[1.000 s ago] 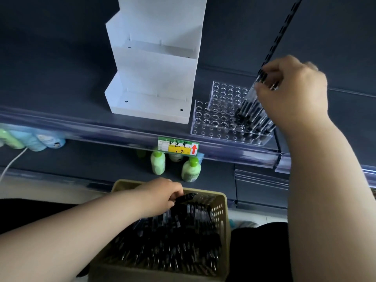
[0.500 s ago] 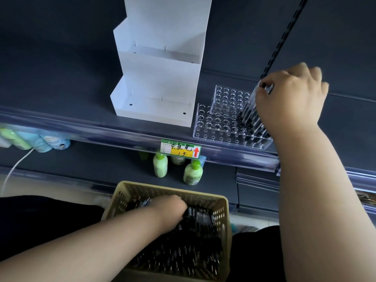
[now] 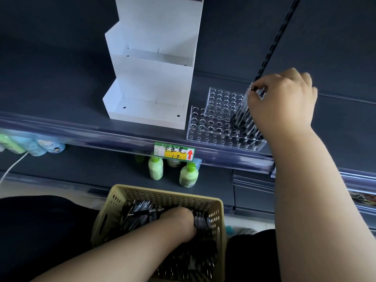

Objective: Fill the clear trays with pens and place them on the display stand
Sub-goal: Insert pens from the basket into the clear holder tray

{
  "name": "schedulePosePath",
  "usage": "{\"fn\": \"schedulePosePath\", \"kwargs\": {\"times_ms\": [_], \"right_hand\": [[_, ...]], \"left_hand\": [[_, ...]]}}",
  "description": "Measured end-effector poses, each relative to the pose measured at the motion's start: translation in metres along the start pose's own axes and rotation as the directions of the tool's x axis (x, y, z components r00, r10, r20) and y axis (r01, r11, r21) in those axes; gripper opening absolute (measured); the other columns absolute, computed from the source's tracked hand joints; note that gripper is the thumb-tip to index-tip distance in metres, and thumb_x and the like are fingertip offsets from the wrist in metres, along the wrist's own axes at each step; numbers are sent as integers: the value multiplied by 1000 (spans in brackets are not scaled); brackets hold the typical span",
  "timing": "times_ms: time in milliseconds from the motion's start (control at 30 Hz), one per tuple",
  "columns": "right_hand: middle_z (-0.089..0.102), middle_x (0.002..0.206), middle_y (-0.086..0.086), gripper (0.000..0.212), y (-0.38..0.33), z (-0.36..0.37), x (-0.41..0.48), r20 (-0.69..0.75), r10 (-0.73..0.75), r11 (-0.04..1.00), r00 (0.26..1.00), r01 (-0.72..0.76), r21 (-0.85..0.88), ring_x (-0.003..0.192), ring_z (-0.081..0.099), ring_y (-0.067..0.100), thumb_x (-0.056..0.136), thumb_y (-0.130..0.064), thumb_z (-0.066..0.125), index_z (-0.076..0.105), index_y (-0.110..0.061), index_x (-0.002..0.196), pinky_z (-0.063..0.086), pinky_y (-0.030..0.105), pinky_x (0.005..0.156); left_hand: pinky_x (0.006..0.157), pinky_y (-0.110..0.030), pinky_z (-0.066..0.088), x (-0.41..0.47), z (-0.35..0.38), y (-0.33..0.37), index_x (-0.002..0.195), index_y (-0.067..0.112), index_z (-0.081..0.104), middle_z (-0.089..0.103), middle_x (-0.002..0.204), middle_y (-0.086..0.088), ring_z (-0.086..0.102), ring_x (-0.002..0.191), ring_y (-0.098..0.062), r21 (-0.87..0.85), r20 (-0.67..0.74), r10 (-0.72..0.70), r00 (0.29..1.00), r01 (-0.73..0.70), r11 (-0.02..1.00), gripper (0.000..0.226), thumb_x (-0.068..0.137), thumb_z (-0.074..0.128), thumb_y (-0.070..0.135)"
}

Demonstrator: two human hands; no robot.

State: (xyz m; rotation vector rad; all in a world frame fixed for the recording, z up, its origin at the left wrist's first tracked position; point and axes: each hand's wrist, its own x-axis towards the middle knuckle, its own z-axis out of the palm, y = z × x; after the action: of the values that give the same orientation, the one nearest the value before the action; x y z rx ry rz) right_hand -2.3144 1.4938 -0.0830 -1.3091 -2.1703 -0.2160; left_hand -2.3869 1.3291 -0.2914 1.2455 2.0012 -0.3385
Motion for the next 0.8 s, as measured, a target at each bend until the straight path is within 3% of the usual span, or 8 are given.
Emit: {"fn": "schedulePosePath", "kwargs": {"times_ms": [100,200,267,333,433,600,800], "right_hand": [[59,108,11,23,1,-1,-1,7,-10,1000,1000,10,12,107,45,34,87,-27,55,69,-20,104,35,39,83],[58,108,10,22,2,-2,-2,20,-21,999,1000,21,31,106,46,34,87,-26,56,69,-19,104,35,37,81],[59,107,10,22,2,-3,-2,24,-24,999,999,23,39,106,46,34,87,-26,56,69,-19,104,35,37,80],[59,106,9,22,3,-4,-3,25,-23,999,999,22,44,105,46,33,87,-25,56,69,-19,103,36,37,79],[59,106,9,22,3,-5,-4,32,-24,998,999,22,66,105,46,32,87,-25,56,70,-20,103,36,36,79],[60,108,8,23,6,-6,-2,36,-32,995,999,29,97,104,46,31,87,-24,56,70,-21,105,35,34,80],[65,103,5,21,9,-4,1,19,-44,985,999,40,171,99,49,30,85,-22,59,71,-22,102,38,36,80]], "left_hand": [[73,-26,42,-13,-22,-12,101,3,62,62,110,-14,59,101,-30,-34,7,50,999,-50,998,40,88,48,39],[54,-31,38,-31,-55,-17,79,-5,57,53,75,-22,51,65,-30,-118,-20,100,995,-102,988,45,84,49,39],[47,-26,30,-43,-76,-16,74,3,65,44,60,-11,40,50,-19,-212,-70,176,982,-187,959,40,85,49,39],[54,-22,34,-54,-95,-15,72,13,68,59,64,3,47,54,-11,-415,-118,249,961,-275,867,33,87,53,39],[57,-16,47,-66,-121,-10,80,14,66,72,73,5,65,63,-3,-717,-208,332,920,-374,588,18,92,58,25],[55,-16,52,-64,-153,5,84,17,61,70,77,-1,68,63,-6,-740,-517,278,810,-586,331,10,87,63,8],[82,-44,55,-49,-189,33,82,27,57,69,86,-1,69,83,-23,-581,-769,76,635,-743,334,17,78,70,17]]}}
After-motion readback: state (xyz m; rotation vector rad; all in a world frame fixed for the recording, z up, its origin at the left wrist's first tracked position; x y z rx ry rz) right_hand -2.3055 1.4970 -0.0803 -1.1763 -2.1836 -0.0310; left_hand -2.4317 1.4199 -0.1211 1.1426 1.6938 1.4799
